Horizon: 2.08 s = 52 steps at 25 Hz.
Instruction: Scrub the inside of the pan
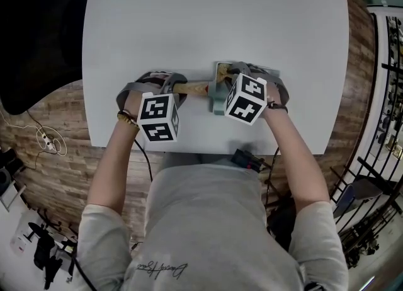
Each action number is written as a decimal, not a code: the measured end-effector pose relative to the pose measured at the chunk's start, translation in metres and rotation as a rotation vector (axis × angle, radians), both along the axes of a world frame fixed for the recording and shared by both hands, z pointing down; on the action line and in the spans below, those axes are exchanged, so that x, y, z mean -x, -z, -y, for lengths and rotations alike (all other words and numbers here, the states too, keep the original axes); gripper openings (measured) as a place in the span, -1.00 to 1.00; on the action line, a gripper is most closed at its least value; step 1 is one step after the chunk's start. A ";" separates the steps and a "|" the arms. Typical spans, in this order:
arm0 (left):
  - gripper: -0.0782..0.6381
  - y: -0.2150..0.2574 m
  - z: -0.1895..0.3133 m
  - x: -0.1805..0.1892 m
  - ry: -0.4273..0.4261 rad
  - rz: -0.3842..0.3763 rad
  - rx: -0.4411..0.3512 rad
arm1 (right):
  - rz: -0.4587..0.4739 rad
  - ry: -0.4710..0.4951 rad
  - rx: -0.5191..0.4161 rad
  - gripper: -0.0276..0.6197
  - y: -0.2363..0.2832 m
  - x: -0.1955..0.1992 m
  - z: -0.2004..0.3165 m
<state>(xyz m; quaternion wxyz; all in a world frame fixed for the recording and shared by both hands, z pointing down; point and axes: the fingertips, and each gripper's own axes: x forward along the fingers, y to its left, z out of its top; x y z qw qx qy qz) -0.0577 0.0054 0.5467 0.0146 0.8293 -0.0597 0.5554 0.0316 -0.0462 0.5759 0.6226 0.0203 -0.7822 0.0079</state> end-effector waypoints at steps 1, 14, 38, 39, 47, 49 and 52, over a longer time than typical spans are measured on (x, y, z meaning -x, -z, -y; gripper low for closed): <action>-0.37 0.001 -0.001 0.000 0.002 0.001 -0.002 | -0.004 0.005 -0.001 -0.70 0.001 0.000 -0.001; -0.37 -0.008 0.004 0.008 0.032 0.016 -0.008 | -0.069 0.081 0.027 -0.70 -0.007 -0.001 -0.037; -0.37 -0.005 0.002 0.008 -0.021 0.063 -0.015 | -0.060 0.090 0.008 -0.70 -0.005 -0.012 -0.036; -0.37 -0.004 0.002 0.007 -0.024 0.066 -0.015 | -0.062 0.085 -0.010 -0.70 -0.004 -0.012 -0.028; -0.37 -0.001 0.000 0.006 -0.005 0.060 -0.010 | -0.093 0.121 -0.121 -0.69 -0.002 -0.010 0.006; -0.37 -0.002 0.001 0.007 0.011 0.058 -0.003 | -0.095 0.134 -0.144 -0.69 -0.003 -0.010 0.006; -0.37 -0.005 0.003 0.008 0.024 0.064 0.002 | -0.099 0.131 -0.134 -0.70 -0.006 -0.011 0.003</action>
